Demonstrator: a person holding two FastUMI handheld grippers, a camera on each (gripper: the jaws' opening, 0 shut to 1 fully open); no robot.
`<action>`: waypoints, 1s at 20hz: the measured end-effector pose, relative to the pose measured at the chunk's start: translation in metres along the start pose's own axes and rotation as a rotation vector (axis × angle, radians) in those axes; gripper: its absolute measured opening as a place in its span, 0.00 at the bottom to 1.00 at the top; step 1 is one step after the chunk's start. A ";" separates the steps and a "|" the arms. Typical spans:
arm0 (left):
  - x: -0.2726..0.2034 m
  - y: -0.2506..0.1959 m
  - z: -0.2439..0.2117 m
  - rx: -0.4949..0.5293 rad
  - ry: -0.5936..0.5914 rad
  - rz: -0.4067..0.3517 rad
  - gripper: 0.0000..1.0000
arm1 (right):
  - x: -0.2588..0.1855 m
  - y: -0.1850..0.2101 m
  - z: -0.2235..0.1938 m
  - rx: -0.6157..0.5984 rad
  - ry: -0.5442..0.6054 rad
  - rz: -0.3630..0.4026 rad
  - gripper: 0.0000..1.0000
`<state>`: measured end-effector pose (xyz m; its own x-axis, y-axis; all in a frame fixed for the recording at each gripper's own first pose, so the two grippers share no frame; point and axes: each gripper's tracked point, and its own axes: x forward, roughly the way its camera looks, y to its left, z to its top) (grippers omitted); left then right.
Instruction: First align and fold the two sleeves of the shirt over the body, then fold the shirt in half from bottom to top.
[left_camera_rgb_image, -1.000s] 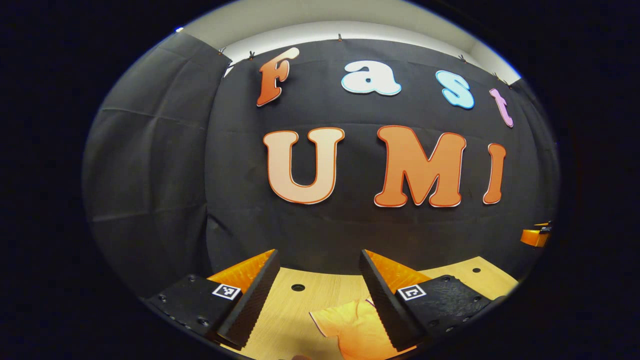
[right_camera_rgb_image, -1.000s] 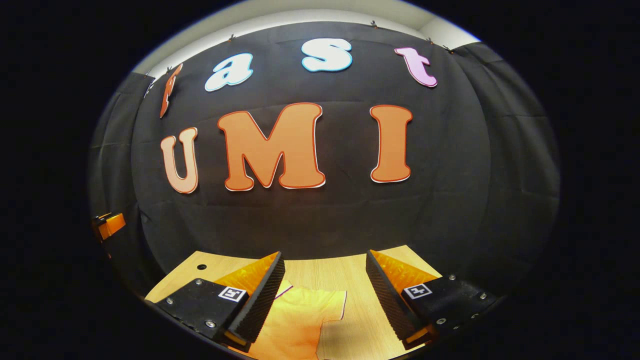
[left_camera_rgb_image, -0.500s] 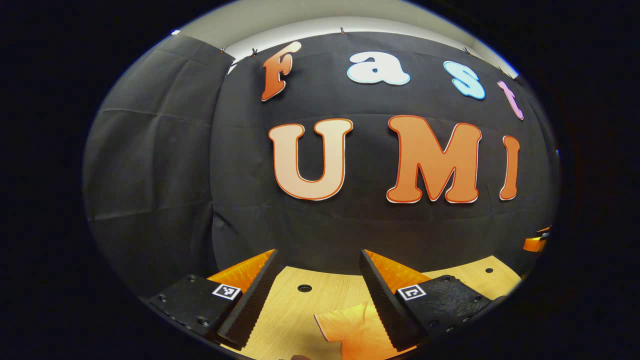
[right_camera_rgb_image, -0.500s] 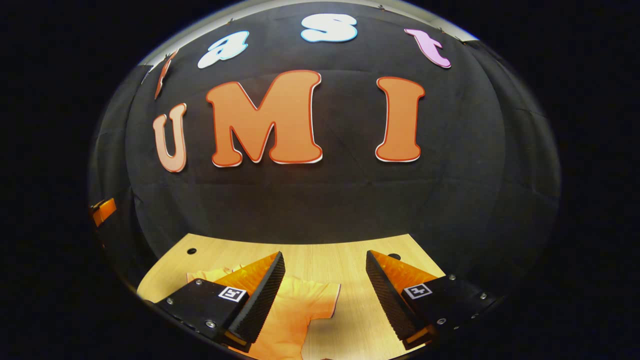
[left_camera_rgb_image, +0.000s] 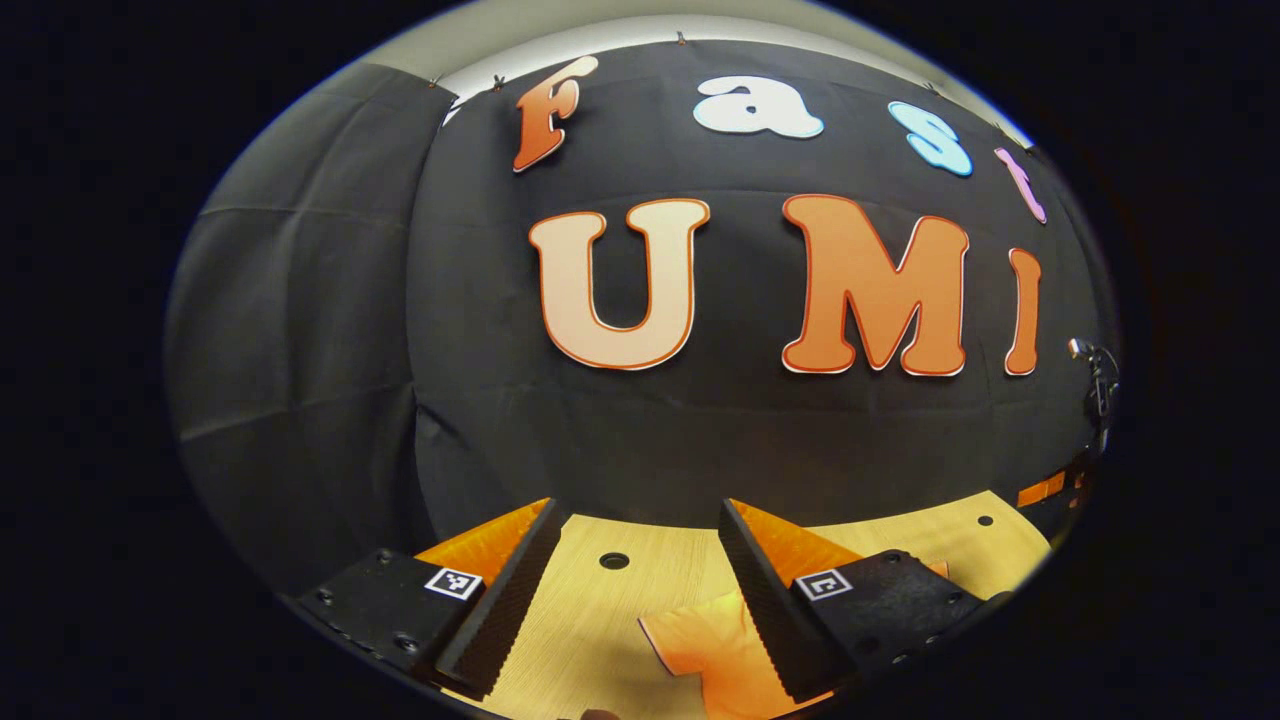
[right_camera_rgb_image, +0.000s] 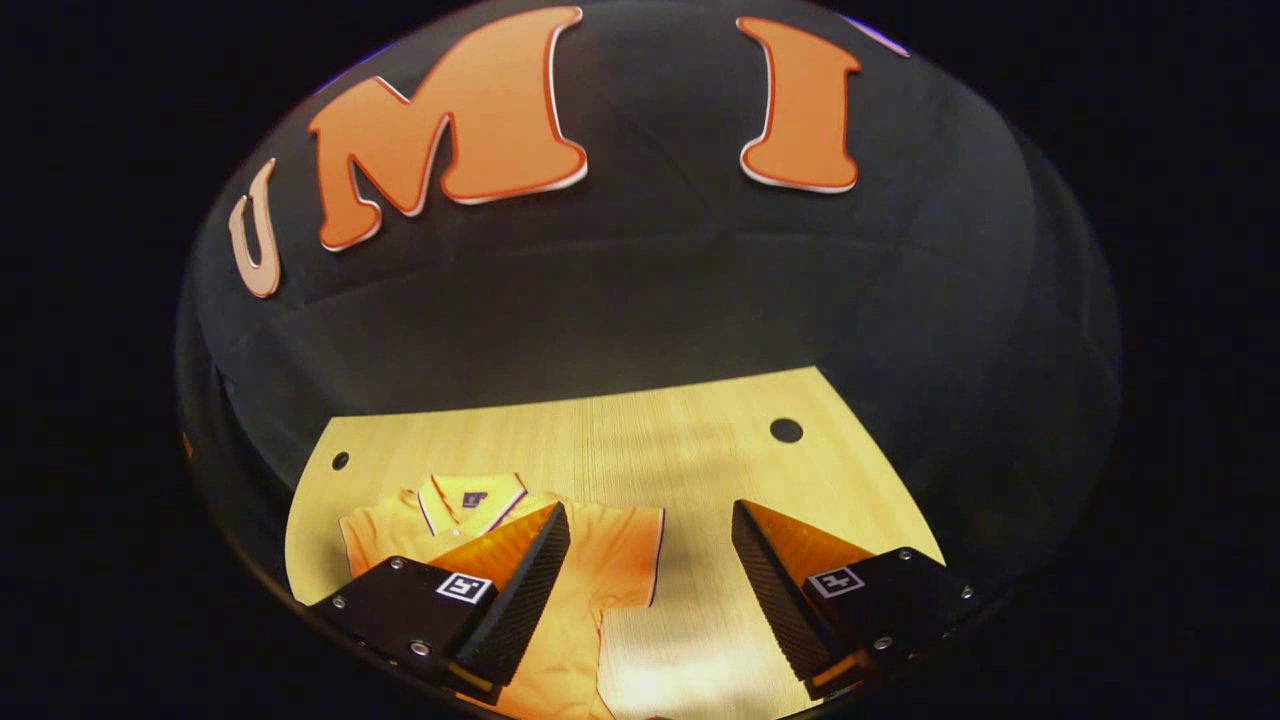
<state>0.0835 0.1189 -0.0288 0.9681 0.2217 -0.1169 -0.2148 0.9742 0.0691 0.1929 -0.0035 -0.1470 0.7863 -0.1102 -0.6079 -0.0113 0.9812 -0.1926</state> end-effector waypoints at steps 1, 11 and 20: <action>0.000 0.005 -0.001 -0.002 0.005 0.008 0.98 | 0.014 -0.005 -0.008 -0.009 0.045 -0.018 0.99; 0.015 0.041 -0.054 -0.020 0.129 0.073 0.98 | 0.106 0.000 -0.097 -0.009 0.466 -0.022 1.00; 0.027 0.050 -0.084 -0.045 0.202 0.113 0.98 | 0.156 -0.003 -0.142 0.041 0.629 -0.042 1.00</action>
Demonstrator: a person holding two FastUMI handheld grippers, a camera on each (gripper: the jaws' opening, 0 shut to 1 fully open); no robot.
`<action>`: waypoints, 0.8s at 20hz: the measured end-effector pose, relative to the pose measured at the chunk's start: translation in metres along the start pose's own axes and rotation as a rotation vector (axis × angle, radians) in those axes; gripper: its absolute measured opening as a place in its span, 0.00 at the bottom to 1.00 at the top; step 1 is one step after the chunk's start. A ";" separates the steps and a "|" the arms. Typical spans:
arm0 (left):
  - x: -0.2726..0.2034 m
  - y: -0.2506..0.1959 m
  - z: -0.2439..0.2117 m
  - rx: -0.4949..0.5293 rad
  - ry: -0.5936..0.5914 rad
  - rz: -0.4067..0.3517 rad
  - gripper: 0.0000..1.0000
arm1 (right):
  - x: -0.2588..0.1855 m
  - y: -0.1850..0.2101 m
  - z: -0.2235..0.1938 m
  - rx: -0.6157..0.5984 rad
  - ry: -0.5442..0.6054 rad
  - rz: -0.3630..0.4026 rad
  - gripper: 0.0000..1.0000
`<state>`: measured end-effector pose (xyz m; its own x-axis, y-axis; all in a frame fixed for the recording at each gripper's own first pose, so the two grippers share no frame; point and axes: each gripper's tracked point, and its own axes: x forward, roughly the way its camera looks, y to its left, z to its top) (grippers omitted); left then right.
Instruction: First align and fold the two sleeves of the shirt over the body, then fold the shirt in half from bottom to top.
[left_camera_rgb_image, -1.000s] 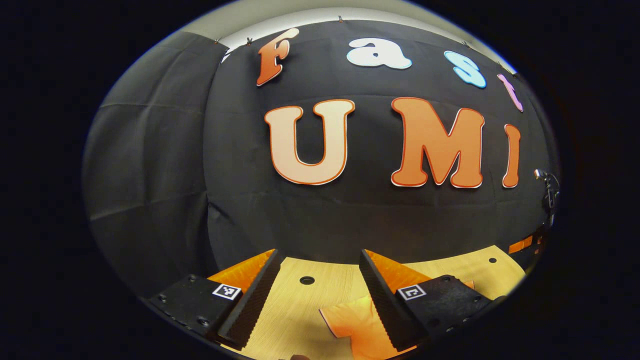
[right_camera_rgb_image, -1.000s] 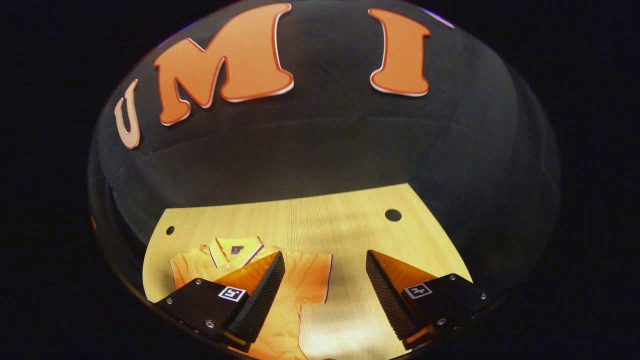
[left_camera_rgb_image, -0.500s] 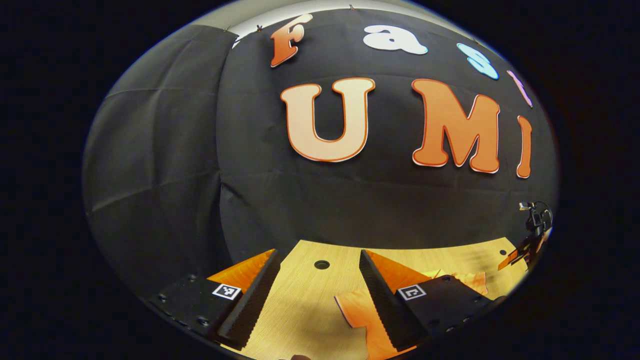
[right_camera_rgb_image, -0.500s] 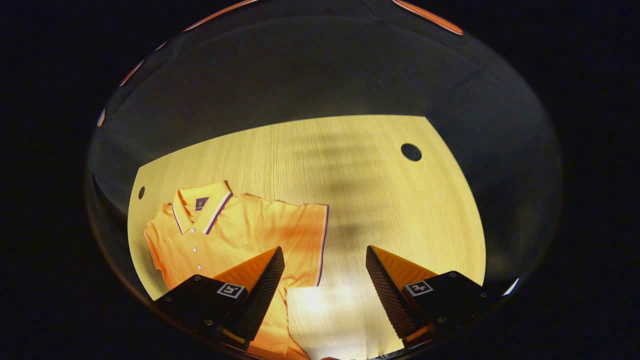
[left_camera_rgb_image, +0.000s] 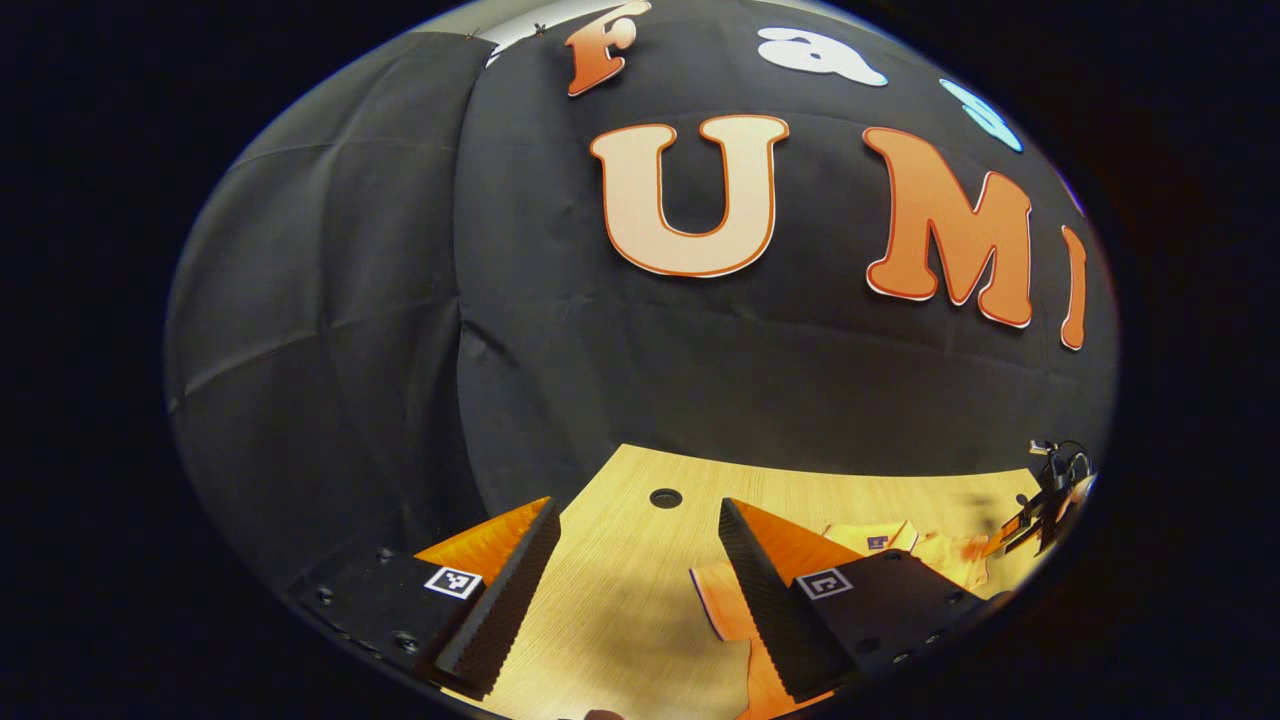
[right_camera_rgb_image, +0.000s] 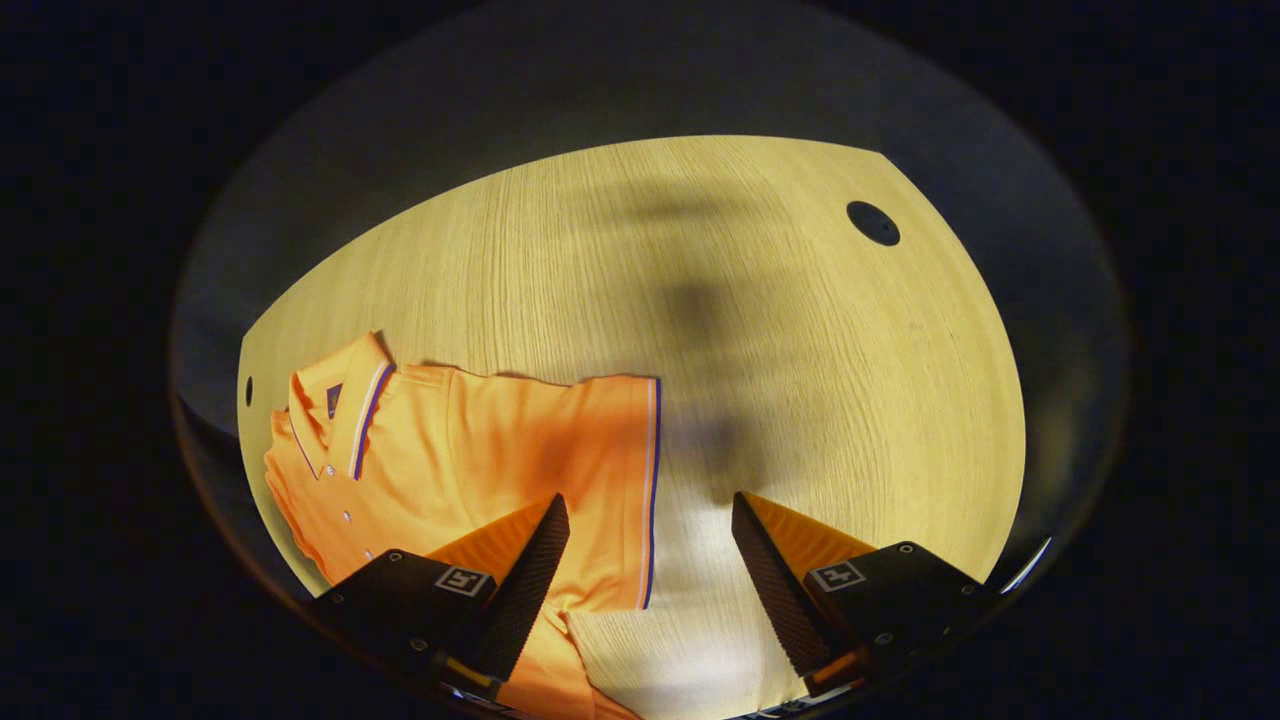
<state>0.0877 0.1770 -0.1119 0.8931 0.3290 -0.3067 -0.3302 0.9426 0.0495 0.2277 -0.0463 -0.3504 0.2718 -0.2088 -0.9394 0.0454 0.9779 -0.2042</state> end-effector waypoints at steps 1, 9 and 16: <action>0.002 -0.001 -0.002 0.004 0.008 -0.003 0.98 | 0.007 -0.002 -0.001 0.003 0.012 -0.010 0.99; 0.007 -0.017 -0.007 0.003 0.035 -0.050 0.98 | 0.017 0.003 -0.004 0.016 0.024 -0.014 0.51; 0.005 -0.015 -0.008 0.010 0.034 -0.072 0.98 | 0.005 0.009 -0.003 -0.021 -0.041 0.024 0.05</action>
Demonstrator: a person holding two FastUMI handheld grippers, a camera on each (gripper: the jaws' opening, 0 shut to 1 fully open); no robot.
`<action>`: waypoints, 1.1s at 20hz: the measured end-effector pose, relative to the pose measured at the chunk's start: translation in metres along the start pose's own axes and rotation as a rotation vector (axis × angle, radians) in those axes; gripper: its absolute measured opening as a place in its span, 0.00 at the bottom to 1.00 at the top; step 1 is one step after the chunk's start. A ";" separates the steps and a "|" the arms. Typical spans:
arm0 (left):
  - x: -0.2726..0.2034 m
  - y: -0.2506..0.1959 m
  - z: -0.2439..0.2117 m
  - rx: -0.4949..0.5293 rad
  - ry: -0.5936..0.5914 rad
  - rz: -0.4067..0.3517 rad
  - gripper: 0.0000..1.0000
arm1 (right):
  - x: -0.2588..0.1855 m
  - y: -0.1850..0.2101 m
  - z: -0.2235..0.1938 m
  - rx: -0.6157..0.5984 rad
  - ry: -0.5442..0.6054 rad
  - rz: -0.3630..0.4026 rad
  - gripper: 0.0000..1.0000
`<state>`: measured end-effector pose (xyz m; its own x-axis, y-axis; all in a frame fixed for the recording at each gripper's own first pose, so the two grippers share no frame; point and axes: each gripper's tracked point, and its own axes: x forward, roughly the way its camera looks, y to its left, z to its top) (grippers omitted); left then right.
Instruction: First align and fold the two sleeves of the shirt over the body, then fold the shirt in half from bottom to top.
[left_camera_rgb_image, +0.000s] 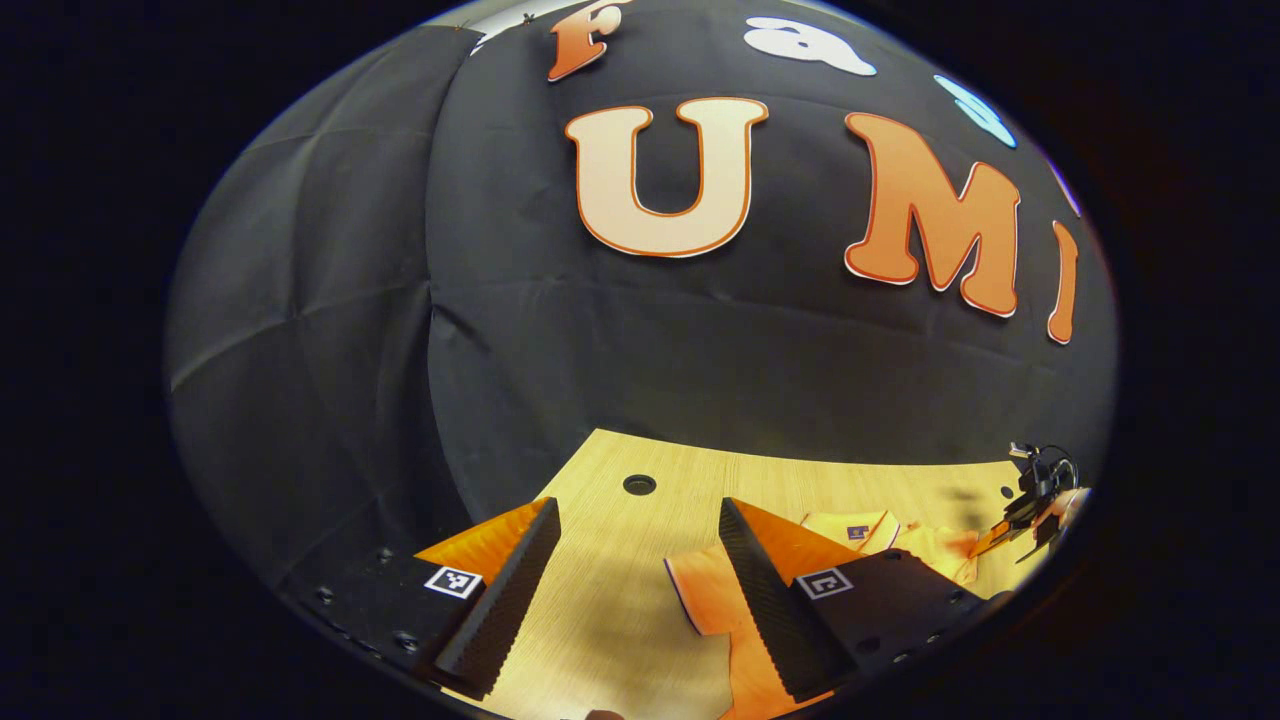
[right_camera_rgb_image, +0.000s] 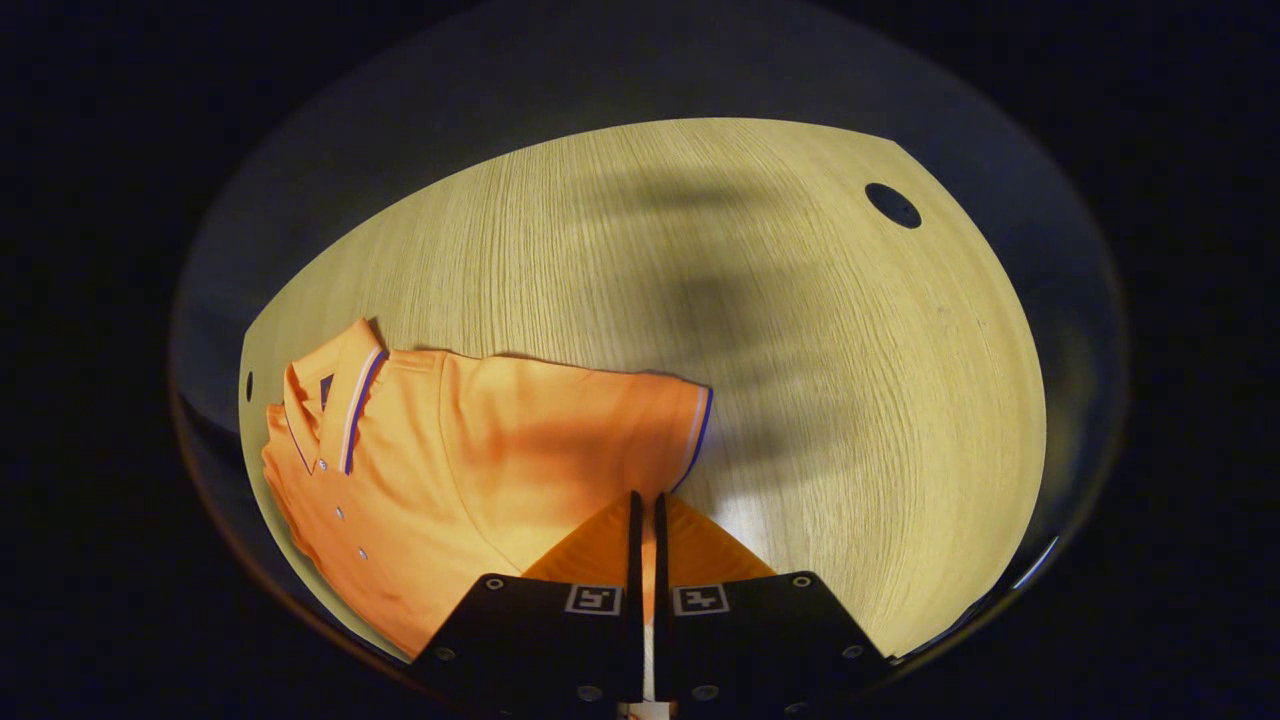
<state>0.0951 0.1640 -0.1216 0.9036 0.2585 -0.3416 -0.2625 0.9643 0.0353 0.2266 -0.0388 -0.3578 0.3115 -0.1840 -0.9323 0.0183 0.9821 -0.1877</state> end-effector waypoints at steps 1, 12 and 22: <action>-0.001 0.002 0.001 0.004 -0.004 0.001 0.98 | -0.006 0.002 0.003 0.000 -0.018 -0.001 0.05; -0.016 0.043 0.012 -0.032 -0.039 -0.064 0.98 | -0.092 0.066 0.012 -0.125 -0.177 -0.035 0.04; -0.020 0.101 0.008 -0.051 -0.040 -0.092 0.98 | -0.103 0.183 -0.012 -0.273 -0.189 -0.011 0.04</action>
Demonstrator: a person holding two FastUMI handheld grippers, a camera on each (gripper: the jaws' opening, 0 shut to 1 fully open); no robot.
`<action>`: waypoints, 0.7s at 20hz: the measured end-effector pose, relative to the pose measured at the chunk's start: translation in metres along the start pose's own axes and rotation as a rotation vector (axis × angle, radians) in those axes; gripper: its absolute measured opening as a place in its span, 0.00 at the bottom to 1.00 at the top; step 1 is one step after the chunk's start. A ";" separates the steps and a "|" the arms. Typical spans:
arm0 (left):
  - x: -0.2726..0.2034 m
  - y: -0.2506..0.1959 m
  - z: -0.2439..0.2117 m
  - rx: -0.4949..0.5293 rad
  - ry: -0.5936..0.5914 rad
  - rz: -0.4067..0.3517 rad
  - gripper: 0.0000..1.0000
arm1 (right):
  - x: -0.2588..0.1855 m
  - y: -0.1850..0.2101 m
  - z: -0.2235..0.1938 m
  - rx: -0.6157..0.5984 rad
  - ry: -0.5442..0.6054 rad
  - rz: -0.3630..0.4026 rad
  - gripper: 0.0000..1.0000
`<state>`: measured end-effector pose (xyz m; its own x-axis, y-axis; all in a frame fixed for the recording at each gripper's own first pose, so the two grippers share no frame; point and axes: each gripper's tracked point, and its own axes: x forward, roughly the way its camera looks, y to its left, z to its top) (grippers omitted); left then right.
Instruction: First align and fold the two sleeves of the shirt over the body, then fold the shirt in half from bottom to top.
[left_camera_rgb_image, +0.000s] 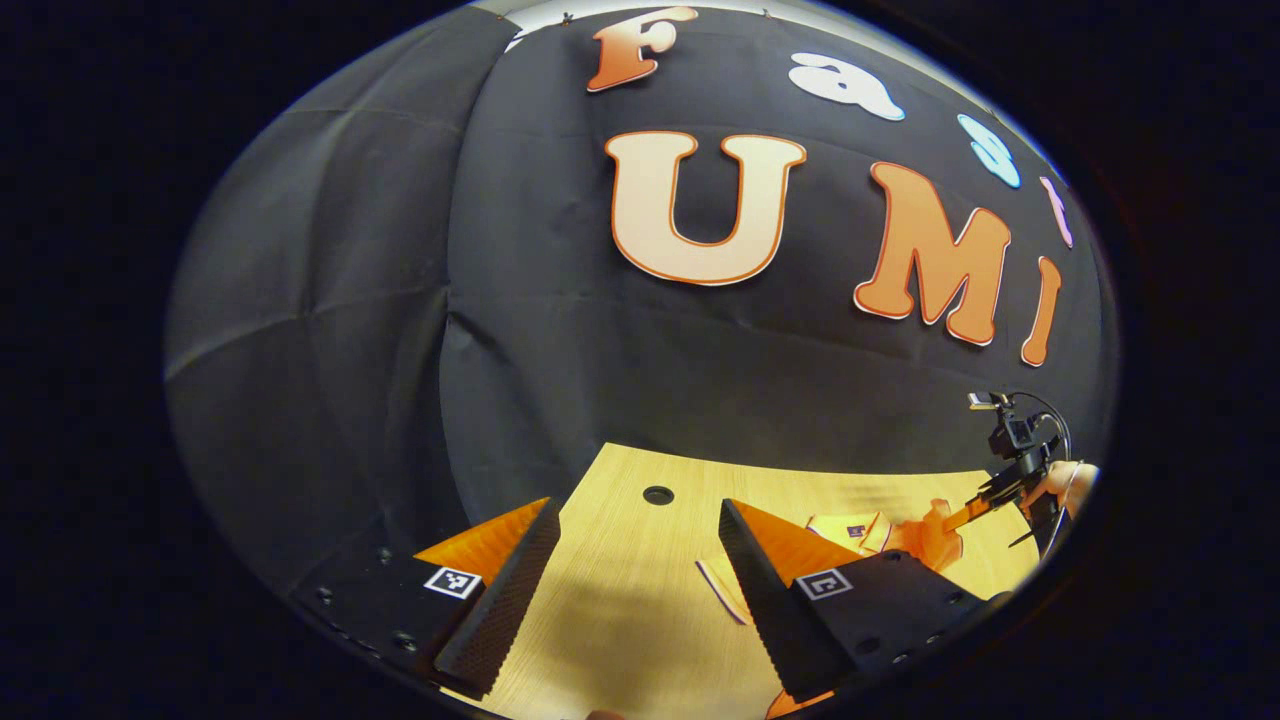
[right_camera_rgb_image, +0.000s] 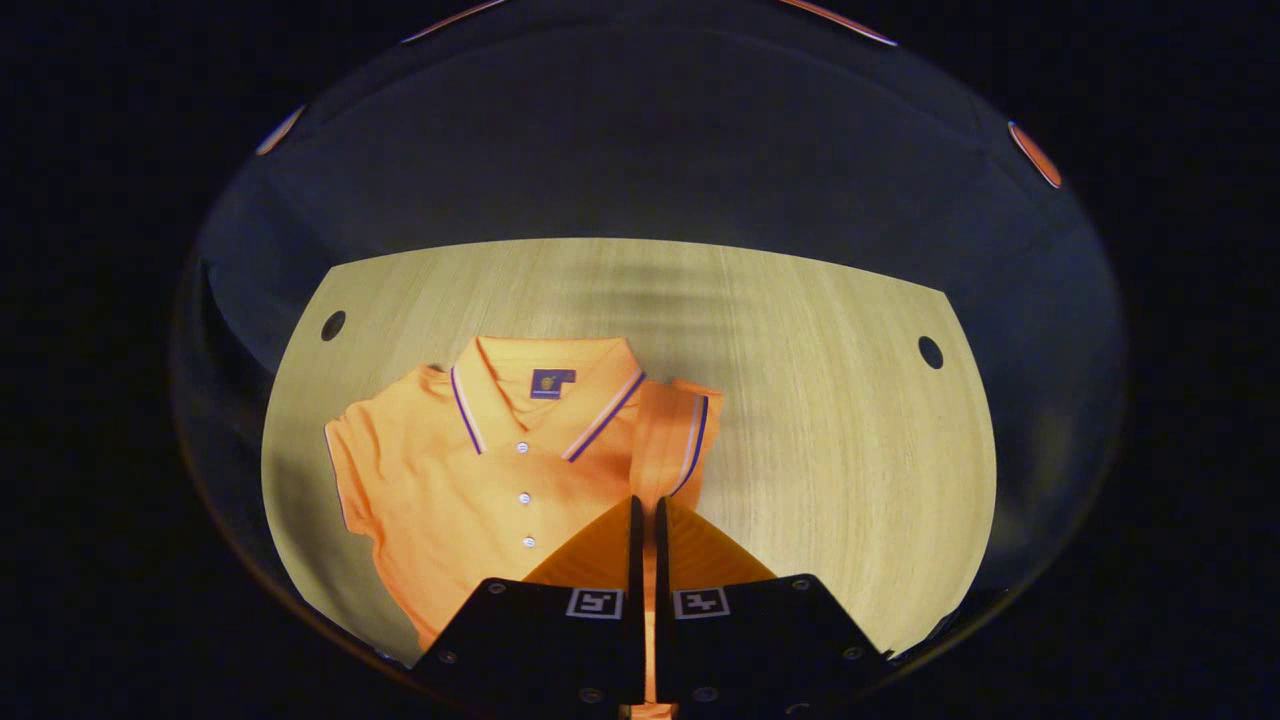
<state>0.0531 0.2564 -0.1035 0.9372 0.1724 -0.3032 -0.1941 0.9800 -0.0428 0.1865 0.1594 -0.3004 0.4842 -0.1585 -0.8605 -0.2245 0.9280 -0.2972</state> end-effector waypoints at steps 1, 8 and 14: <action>0.000 0.005 -0.002 -0.010 0.006 -0.003 0.98 | 0.003 0.011 -0.002 -0.025 0.006 0.007 0.04; 0.003 0.024 -0.020 -0.010 0.050 -0.002 0.98 | 0.035 0.097 -0.027 -0.066 0.084 0.167 0.09; 0.010 0.013 -0.023 -0.004 0.069 -0.014 0.98 | 0.040 0.115 -0.030 -0.018 0.080 0.229 0.51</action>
<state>0.0528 0.2688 -0.1290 0.9177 0.1515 -0.3672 -0.1824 0.9819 -0.0509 0.1541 0.2500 -0.3814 0.3509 0.0283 -0.9360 -0.3361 0.9367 -0.0977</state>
